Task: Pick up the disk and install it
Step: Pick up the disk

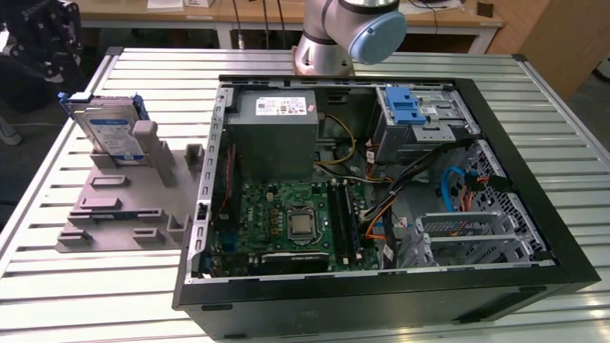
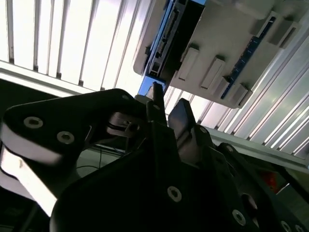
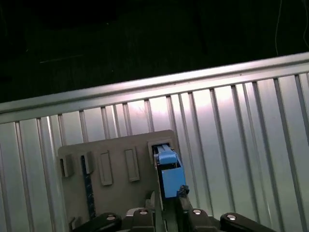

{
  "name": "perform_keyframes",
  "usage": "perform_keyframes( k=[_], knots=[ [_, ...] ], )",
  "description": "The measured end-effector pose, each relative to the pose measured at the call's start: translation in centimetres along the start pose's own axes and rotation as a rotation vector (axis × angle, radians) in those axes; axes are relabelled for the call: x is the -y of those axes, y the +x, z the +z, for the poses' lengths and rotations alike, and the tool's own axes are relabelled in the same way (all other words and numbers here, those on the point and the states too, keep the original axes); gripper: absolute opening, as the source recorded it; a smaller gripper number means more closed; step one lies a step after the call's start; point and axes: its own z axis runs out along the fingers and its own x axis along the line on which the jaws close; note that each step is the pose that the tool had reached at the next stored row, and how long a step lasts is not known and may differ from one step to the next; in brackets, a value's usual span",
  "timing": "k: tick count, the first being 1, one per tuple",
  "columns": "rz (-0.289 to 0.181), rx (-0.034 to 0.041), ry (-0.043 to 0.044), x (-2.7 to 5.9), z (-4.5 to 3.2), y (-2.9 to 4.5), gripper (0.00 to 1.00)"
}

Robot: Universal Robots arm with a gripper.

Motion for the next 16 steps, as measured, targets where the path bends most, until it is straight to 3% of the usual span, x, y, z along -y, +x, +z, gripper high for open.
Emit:
perform_keyframes(
  k=[4, 6, 8, 9, 16],
  knots=[
    [-0.043, -0.0008, 0.0040, 0.01, 0.37, -0.04, 0.41],
    [-0.063, -0.0010, 0.0063, 0.02, 0.58, -0.04, 0.53],
    [-0.092, -0.0018, 0.0069, 0.02, 0.84, -0.04, 0.53],
    [-0.108, -0.0023, 0.0070, 0.03, 0.97, -0.03, 0.59],
    [-0.131, -0.0017, 0.0072, -0.37, 1.91, 0.01, 0.59]
  ],
)
